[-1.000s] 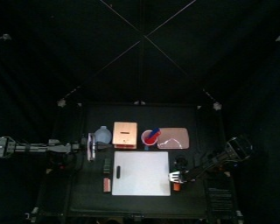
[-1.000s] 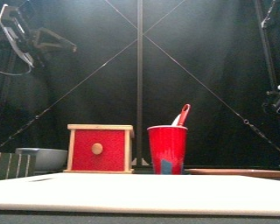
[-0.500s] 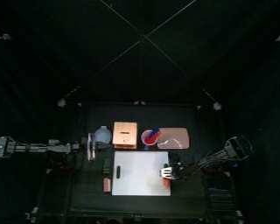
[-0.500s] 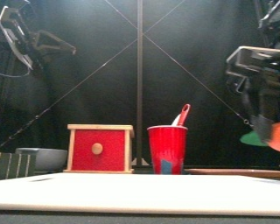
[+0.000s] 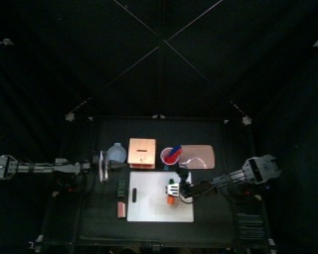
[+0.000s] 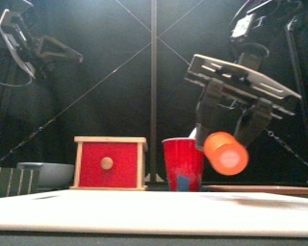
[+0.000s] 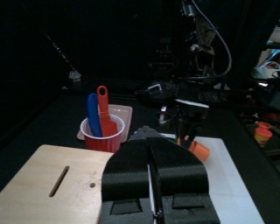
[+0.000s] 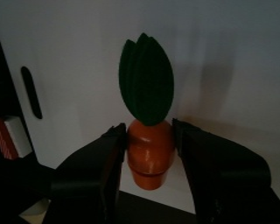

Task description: Place carrot on cutting board

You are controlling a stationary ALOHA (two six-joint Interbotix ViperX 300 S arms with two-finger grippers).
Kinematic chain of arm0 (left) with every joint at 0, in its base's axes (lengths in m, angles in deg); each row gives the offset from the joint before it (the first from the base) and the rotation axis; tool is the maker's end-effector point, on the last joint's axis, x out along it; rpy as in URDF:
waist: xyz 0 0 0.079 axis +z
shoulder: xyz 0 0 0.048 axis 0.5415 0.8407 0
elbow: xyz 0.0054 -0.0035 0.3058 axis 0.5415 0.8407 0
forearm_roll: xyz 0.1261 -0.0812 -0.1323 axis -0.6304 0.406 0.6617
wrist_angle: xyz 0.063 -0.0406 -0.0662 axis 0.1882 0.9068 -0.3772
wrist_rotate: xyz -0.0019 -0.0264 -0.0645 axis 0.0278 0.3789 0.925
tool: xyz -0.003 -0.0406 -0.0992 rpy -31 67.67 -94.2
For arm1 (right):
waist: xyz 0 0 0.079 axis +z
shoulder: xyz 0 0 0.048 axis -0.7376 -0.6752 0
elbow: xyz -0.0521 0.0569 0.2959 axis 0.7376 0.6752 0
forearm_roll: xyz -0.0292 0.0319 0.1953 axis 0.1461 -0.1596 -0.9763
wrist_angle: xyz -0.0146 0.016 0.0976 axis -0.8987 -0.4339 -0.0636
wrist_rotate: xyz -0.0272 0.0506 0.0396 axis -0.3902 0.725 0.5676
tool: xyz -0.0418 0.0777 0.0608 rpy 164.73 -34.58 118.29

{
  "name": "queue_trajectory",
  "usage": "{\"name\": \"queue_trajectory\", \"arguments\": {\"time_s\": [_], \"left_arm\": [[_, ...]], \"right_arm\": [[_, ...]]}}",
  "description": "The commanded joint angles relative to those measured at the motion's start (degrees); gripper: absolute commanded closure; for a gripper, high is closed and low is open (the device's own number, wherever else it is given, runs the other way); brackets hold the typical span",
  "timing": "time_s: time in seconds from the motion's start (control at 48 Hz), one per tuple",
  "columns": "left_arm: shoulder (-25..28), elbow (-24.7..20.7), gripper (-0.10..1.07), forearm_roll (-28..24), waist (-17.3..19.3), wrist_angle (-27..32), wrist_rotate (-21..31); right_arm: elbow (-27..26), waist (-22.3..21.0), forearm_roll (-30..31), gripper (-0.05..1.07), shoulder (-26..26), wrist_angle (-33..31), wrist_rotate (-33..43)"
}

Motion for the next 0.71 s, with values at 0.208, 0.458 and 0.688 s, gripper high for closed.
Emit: {"name": "queue_trajectory", "arguments": {"time_s": [0.208,0.458,0.688], "left_arm": [[0.3,-1.1,0.96,1.2,0.3,-0.5,-0.1],[0.3,-0.8,0.96,1.2,0.4,-0.5,-0.1],[0.3,-0.3,0.96,2.2,0.4,-0.6,-0.1]], "right_arm": [[-6.9,-3.1,-3.8,0.39,-4.9,2.6,-7.1],[-7.2,-3.3,-5.7,0.37,-7.5,3.8,-8.7],[-7.1,-3.5,-5.3,0.32,-8.5,4.4,-8.8]]}}
